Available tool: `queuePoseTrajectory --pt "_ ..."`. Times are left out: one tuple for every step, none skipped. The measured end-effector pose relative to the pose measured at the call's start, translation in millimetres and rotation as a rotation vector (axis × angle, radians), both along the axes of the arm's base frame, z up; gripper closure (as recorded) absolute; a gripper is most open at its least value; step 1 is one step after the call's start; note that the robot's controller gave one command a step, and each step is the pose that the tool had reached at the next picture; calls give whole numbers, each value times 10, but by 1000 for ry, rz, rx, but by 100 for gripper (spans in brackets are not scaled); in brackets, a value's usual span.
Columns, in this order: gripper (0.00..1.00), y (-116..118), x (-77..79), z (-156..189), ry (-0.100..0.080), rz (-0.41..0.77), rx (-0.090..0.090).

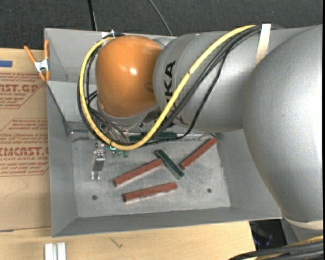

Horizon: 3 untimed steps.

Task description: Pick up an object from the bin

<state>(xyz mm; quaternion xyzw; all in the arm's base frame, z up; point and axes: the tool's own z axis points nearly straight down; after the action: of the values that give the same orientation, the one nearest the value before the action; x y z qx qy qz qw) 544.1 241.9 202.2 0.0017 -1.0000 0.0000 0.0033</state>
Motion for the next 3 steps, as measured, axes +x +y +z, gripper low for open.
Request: queuePoseTrajectory --pt "0 -11 22 46 -8 -2 2" --pt "0 -427 216 -440 -13 61 3" --pt "0 -800 -47 -633 -5 55 1"
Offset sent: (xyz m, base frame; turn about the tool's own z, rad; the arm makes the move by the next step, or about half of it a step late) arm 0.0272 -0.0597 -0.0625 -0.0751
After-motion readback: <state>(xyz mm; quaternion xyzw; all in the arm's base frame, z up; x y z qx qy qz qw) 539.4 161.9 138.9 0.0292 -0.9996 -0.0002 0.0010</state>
